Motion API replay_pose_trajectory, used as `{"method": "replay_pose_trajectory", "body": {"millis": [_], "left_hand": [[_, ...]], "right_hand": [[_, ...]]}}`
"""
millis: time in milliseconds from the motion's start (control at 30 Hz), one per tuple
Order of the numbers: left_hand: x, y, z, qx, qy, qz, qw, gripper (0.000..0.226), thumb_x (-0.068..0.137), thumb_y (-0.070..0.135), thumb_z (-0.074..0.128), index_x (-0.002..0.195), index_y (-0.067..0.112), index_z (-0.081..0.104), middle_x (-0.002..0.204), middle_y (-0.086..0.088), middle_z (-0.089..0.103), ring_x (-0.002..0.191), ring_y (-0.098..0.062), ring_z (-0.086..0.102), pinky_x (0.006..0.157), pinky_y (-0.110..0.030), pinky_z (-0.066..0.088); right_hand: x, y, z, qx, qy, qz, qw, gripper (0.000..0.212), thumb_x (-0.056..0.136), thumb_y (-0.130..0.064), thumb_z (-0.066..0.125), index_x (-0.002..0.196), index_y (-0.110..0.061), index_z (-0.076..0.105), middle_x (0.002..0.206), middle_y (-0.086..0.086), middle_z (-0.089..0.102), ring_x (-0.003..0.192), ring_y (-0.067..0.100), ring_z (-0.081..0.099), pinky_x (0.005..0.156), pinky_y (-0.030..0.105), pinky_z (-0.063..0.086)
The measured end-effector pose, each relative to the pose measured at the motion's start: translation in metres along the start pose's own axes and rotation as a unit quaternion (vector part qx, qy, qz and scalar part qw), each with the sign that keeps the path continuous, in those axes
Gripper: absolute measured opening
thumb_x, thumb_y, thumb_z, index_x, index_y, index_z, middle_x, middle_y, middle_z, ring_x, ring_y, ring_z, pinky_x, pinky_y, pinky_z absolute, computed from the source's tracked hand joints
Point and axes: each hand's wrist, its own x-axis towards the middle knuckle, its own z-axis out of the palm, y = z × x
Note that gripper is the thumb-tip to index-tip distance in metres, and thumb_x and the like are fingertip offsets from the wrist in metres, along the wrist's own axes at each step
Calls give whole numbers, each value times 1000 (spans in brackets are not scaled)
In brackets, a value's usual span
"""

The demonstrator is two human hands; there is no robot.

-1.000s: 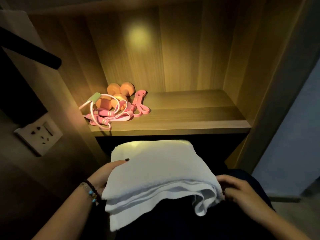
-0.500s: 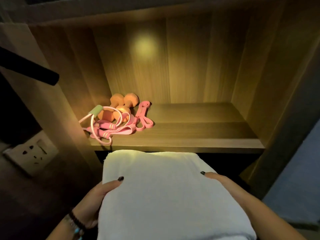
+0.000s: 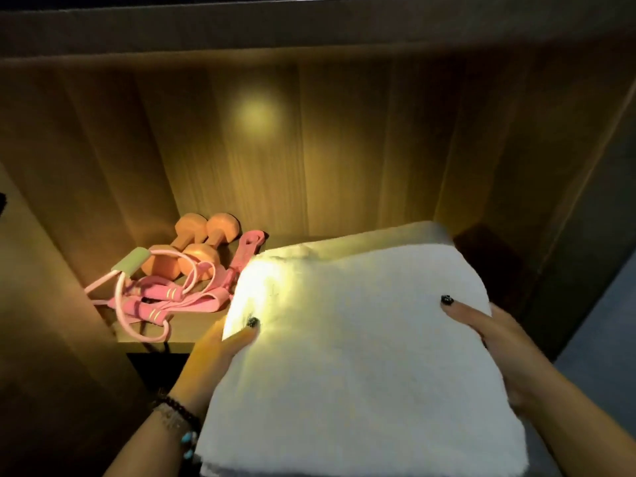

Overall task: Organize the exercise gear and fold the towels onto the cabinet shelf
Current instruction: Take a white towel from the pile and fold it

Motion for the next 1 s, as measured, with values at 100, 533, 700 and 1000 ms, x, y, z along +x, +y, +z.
{"method": "replay_pose_trajectory", "body": {"millis": [100, 533, 700, 1000], "left_hand": [[19, -37, 19, -1, 15, -67, 998, 26, 91, 23, 65, 100, -1, 67, 87, -10, 74, 78, -26, 70, 65, -33, 52], [24, -35, 35, -14, -22, -111, 993, 21, 82, 14, 68, 103, 11, 65, 89, -9, 75, 77, -30, 72, 62, -39, 58], [21, -28, 53, -48, -76, -139, 986, 48, 72, 44, 74, 106, 12, 70, 100, -6, 75, 85, -24, 72, 66, -32, 54], [43, -1, 50, -158, 9, -117, 980, 28, 63, 43, 78, 74, 17, 78, 84, -9, 75, 73, -23, 72, 72, -41, 57]], "right_hand": [[23, 7, 8, -54, 39, 29, 997, 53, 68, -34, 73, 119, -25, 59, 102, 8, 74, 91, 29, 71, 70, 44, 57], [56, 1, -19, -246, 115, 47, 961, 48, 78, -25, 75, 118, -32, 51, 106, 2, 60, 95, 21, 59, 66, 33, 50], [48, -30, -19, -378, 18, -33, 925, 51, 78, -21, 75, 118, -37, 49, 109, -6, 59, 100, 13, 59, 71, 26, 51], [40, -39, -45, -179, 7, 14, 984, 66, 54, -37, 88, 114, -38, 60, 107, 2, 71, 97, 28, 69, 74, 44, 57]]}}
